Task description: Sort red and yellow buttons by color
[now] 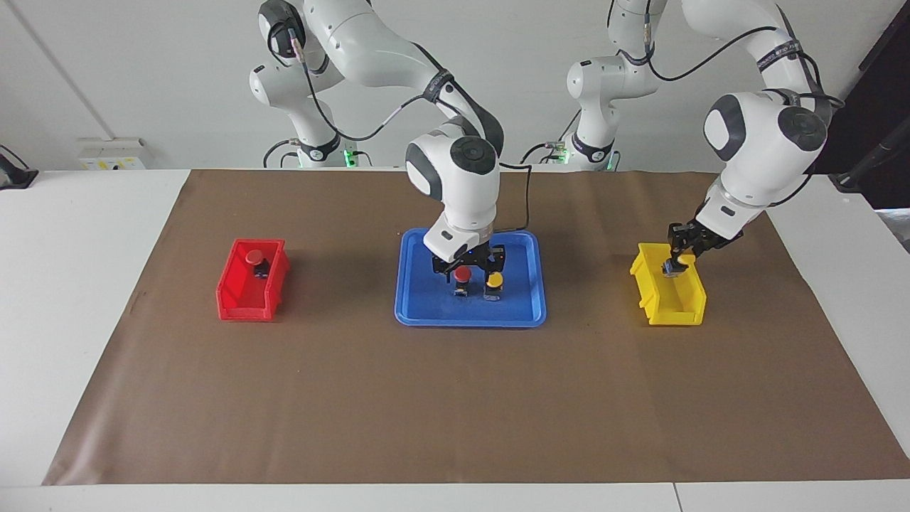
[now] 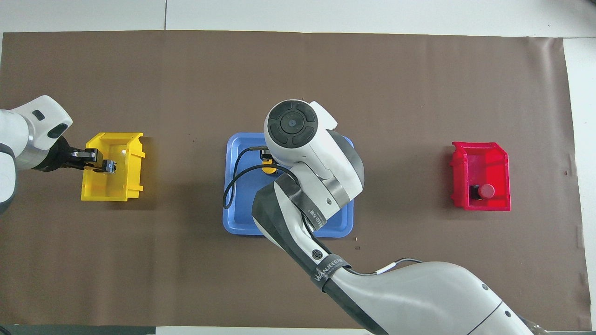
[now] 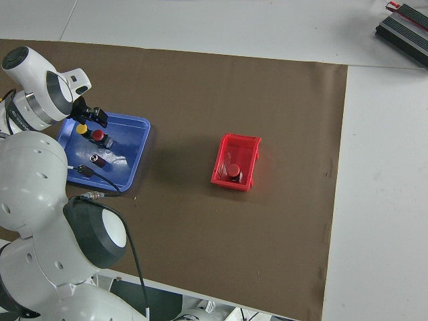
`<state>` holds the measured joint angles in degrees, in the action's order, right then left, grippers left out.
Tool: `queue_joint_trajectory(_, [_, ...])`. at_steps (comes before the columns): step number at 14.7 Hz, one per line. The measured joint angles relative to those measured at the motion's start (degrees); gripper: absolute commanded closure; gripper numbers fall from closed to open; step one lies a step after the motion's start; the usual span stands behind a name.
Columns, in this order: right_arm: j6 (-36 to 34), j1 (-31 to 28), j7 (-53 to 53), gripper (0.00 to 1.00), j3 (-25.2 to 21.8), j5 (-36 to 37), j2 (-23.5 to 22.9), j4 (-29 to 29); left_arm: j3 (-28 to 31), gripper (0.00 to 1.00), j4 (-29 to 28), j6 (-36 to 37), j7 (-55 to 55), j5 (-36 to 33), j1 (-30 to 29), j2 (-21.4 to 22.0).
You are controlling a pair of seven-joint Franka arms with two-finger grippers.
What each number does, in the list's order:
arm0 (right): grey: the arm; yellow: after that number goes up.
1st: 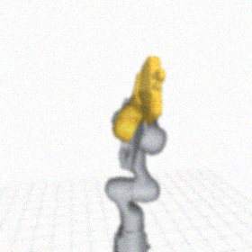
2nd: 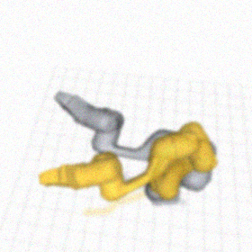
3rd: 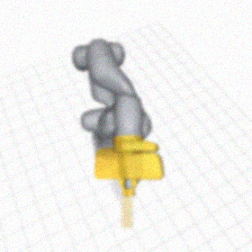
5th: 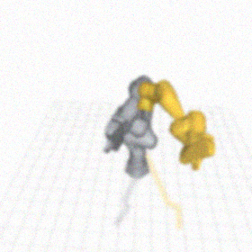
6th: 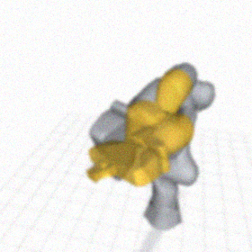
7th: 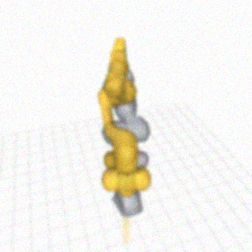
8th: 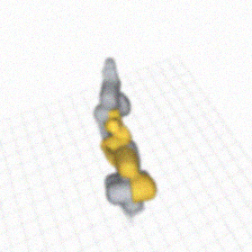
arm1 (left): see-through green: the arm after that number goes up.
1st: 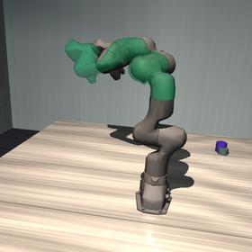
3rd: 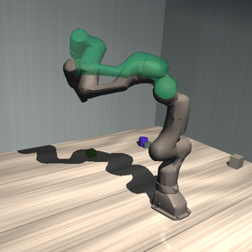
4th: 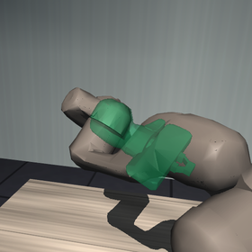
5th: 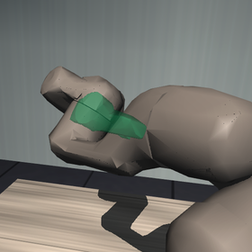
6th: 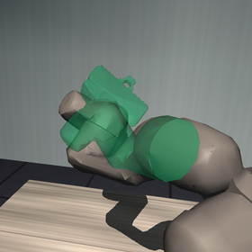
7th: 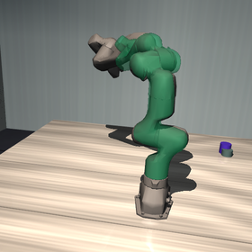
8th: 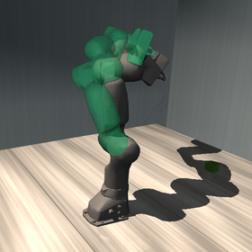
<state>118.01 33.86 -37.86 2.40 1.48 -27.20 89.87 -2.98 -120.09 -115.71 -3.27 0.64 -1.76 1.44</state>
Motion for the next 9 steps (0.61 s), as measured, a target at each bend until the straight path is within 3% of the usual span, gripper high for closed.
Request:
queue_joint_trajectory(8, [2.19, 0.07, 0.00, 0.35, 0.02, 0.00, 2.14, 5.50, -0.01, 0.94, -8.76, -8.97, 0.01, 0.00, -0.92, 0.19])
queue_joint_trajectory(9, [2.19, 0.15, 0.00, 0.37, 0.02, 0.00, 2.25, 5.73, -0.01, 0.80, -9.40, -9.99, 0.01, 0.00, -0.92, 0.18])
